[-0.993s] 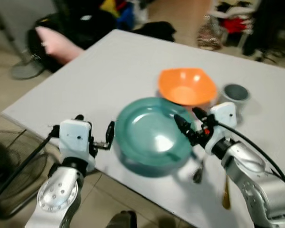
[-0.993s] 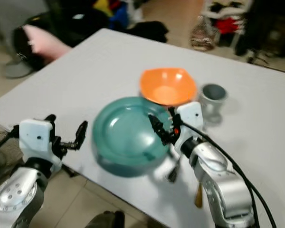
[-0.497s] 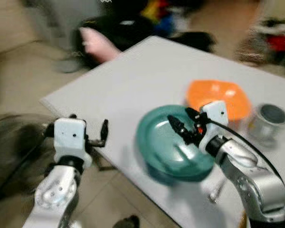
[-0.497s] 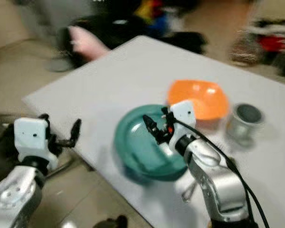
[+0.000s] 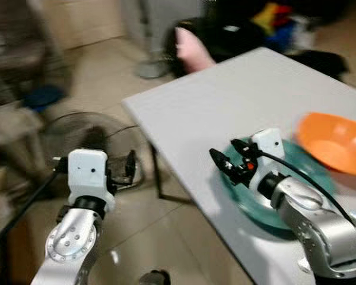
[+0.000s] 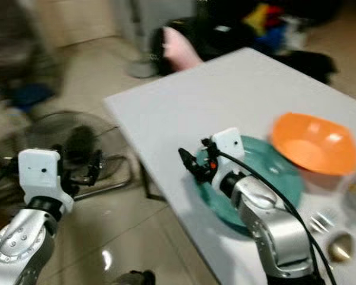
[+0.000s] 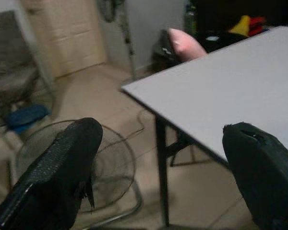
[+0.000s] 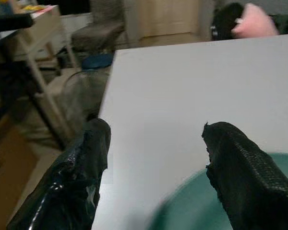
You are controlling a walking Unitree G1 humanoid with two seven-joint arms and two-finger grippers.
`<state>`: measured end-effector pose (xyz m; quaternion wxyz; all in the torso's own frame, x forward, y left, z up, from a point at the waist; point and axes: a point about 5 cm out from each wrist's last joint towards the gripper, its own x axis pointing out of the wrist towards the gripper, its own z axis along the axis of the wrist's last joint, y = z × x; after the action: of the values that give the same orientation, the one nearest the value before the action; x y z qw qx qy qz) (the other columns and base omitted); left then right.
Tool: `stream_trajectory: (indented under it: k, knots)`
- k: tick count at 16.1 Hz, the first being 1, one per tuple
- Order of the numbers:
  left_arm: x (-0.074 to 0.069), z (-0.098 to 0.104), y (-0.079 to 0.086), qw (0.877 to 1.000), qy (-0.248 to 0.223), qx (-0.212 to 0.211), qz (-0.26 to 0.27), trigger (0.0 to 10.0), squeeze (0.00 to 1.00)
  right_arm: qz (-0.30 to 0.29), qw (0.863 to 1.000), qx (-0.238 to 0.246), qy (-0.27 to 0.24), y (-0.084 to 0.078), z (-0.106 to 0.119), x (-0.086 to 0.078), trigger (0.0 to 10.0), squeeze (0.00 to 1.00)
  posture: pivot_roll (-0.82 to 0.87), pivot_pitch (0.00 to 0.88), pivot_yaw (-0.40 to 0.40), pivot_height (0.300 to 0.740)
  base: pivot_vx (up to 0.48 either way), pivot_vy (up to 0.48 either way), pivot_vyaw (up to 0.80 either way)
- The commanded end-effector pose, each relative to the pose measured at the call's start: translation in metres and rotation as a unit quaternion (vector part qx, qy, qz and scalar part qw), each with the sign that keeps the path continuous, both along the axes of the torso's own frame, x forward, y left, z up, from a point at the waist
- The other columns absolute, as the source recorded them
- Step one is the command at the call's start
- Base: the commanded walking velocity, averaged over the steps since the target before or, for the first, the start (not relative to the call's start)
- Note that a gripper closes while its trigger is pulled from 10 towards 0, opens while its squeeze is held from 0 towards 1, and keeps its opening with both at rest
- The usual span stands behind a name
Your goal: Setting the table
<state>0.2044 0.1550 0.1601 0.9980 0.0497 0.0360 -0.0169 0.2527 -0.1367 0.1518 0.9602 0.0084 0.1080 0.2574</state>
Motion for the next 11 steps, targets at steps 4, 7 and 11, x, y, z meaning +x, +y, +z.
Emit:
stream_trajectory:
  k: [4, 7, 11]
  knots:
    - [-0.0006, 0.0021, 0.007, 1.0, -0.006, 0.006, 0.029, 10.0, 0.0, 0.008, 0.999, 0.03, -0.008, 0.0063, 0.0075, 0.0014, 10.0, 0.0, -0.07, 0.041, 0.025, 0.74, 0.0, 0.0, 0.8]
    - [0.0017, 0.0053, 0.0098, 0.999, -0.015, 0.009, 0.036, 10.0, 0.0, 0.005, 0.999, 0.048, 0.005, 0.0064, 0.0047, 0.0028, 10.0, 0.0, -0.07, 0.031, 0.027, 0.74, 0.0, 0.0, 0.8]
    - [-0.0004, 0.005, 0.0093, 0.999, -0.013, 0.012, 0.031, 10.0, 0.0, 0.007, 0.998, 0.064, 0.019, 0.0085, 0.0007, 0.0031, 10.0, 0.0, -0.06, 0.026, 0.026, 0.74, 0.0, 0.0, 0.8]
